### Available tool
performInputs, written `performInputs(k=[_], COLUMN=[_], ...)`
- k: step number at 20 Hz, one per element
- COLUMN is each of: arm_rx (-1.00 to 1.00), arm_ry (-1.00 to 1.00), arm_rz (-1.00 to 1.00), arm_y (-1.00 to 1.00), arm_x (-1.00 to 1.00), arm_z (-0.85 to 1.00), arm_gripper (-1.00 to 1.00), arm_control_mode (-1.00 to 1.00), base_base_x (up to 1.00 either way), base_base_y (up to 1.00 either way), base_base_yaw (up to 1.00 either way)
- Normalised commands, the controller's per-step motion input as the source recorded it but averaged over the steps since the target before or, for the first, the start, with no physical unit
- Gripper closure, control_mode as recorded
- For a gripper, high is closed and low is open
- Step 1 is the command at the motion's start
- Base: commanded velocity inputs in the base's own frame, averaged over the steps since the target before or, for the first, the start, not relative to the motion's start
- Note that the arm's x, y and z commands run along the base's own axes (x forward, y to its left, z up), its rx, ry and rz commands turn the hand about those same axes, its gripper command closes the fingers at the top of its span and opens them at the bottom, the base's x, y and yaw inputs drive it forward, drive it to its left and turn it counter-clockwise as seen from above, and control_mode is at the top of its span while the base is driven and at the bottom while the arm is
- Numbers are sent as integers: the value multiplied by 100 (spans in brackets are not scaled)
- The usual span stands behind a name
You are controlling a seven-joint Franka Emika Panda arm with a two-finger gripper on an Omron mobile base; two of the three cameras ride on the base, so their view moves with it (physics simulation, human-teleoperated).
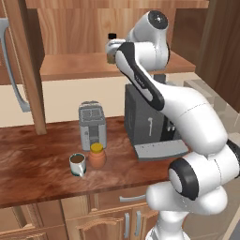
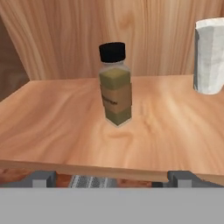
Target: Pick the cinnamon and honey bottle from the cabinet and place them next to the mug.
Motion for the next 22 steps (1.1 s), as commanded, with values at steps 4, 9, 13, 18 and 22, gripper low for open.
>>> performInputs(k=[4,9,13,18,22], arm_rx=[0,0,0,0,0], arm_ry=[0,0,0,0,0], arm_rz=[0,0,0,0,0], arm_y=[0,0,0,0,0], arm_x=[38,37,32,9,9], arm_z=[-4,0,0,0,0], arm_gripper=[-100,-100,-100,-100,-100], arm_control_mode=[-100,-100,-100,-100,-100], base_base_x=[0,0,0,0,0], base_base_y=[0,0,0,0,0], base_base_yaw=[0,0,0,0,0])
